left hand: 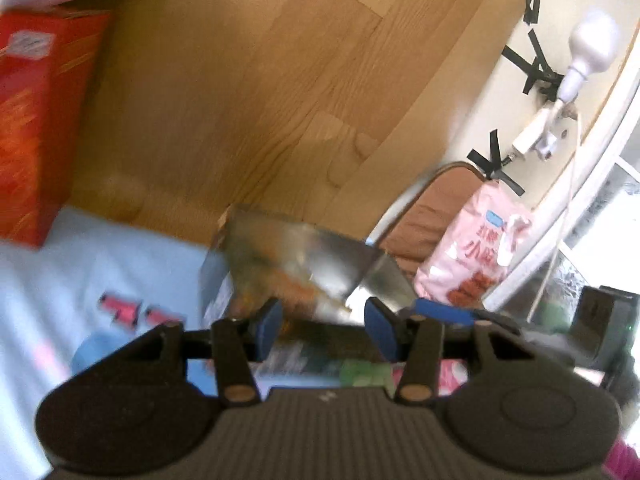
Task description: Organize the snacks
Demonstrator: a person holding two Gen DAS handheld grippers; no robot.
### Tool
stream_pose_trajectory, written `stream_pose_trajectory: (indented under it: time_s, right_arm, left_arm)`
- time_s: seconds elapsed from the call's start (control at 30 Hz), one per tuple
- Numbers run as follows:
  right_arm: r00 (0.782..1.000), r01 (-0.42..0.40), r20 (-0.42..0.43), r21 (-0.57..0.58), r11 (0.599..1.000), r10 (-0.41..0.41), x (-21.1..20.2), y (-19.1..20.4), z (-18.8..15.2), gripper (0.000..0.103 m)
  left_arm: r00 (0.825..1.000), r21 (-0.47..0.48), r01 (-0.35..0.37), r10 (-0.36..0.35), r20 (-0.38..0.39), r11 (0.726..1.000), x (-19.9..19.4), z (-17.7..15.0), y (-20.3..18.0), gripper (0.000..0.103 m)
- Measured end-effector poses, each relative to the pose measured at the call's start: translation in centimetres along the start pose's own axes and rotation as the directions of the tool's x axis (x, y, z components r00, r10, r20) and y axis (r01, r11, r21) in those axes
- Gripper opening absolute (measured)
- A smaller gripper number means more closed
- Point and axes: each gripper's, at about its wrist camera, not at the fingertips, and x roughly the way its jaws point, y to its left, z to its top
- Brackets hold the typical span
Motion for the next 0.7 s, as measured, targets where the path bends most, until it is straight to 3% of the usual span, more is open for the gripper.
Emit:
stream_pose_trajectory:
  time_s: [0.2, 0.43, 0.53, 0.63, 0.7]
  right_arm:
    - [0.997, -0.078, -0.004, 0.094, 0.993, 0.079, -4.9, -0.3, -2.9, 0.058]
    - [0.987, -0.097, -0.102, 0.219, 0.971, 0.122, -4.4, -0.1, -6.6, 0.057]
    - [0.983, -0.093, -0.132, 0.253, 0.963, 0.129, -4.3, 0.5, -7.8, 0.052]
    - [0.99, -0.081, -0.094, 0.264, 0.961, 0.109, -5.3, 1.0, -7.7, 0.052]
    - [0.99, -0.125, -0.027, 0.272, 0.954, 0.138, -6.9, 1.7, -7.2, 0.052]
  left_arm:
    - [0.998, -0.113, -0.028, 0.021, -0.063, 0.993, -4.6, -5.0, 3.6, 0.048]
    - [0.997, -0.201, -0.015, -0.001, -0.081, 0.98, -8.1, -10.0, 5.3, 0.048]
    - [0.997, -0.206, -0.041, 0.027, -0.067, 0.978, -9.4, -11.1, 5.4, 0.048]
    - [0.998, -0.227, -0.048, 0.037, -0.055, 0.973, -10.5, -11.9, 5.9, 0.048]
    - [0.998, -0.24, -0.052, 0.039, -0.057, 0.969, -11.0, -12.5, 6.3, 0.048]
